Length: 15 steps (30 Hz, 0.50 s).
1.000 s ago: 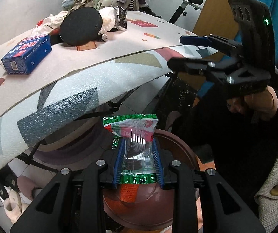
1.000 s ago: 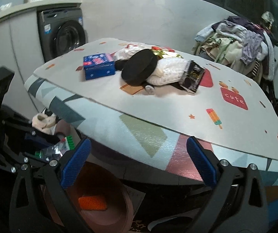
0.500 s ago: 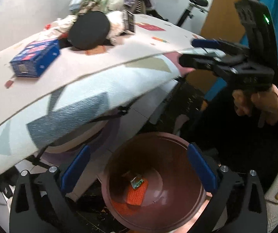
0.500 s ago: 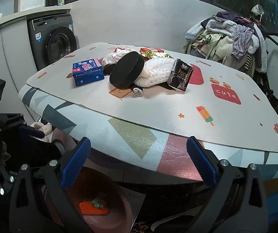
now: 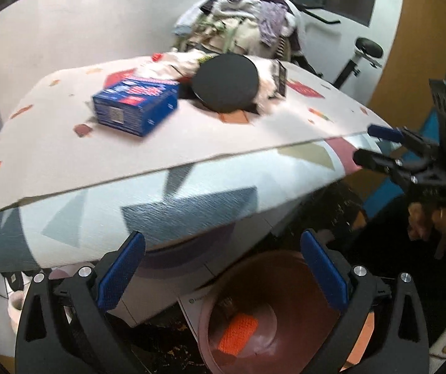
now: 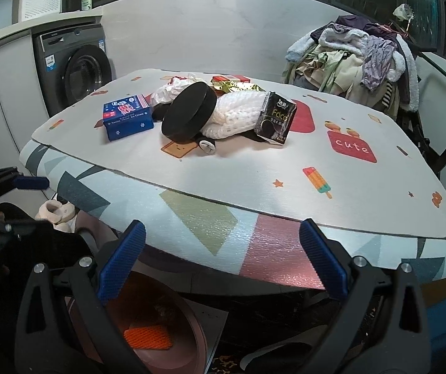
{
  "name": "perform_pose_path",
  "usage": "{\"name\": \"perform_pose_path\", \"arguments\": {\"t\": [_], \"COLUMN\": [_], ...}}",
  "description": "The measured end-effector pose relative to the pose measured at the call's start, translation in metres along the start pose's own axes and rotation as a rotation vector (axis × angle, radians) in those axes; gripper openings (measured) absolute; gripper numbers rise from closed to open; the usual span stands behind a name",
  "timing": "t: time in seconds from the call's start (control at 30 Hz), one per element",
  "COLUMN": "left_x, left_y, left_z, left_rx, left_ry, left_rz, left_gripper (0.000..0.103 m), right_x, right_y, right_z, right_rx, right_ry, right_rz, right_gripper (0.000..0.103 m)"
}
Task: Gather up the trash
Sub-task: 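Move both grippers back toward the trash on the table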
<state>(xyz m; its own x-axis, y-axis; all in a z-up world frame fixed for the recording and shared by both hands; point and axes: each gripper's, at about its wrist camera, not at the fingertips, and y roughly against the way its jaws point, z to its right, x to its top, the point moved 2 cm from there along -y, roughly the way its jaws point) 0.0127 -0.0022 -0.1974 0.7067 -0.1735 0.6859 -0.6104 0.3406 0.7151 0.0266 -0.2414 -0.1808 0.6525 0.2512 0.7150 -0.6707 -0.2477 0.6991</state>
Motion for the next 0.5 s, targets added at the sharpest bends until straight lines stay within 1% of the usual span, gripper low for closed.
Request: {"name": "perform_pose_path", "arguments": {"t": [0.2,0.4,0.5], "left_x": [0.002,0.005,0.006], "left_y": [0.008,0.015,0.016], "left_z": [-0.006,-0.002,-0.002], "left_rx": [0.027,0.059,0.051], "left_ry": [0.006,-0.032,-0.037], "left_rz": [0.057,0.104,0.112], "left_gripper": [0.097,0.097,0.097], "right_x": [0.000,0.000,0.000], "right_y": [-0.001,0.000,0.000], "right_z": [0.000,0.002,0.002], "right_rx": [-0.013,-0.018,-0.019], "right_ry": [0.000,-0.007,-0.009], "right_rz": [0.000,0.003,0.005], "right_gripper": [0.097,0.097,0.097]}}
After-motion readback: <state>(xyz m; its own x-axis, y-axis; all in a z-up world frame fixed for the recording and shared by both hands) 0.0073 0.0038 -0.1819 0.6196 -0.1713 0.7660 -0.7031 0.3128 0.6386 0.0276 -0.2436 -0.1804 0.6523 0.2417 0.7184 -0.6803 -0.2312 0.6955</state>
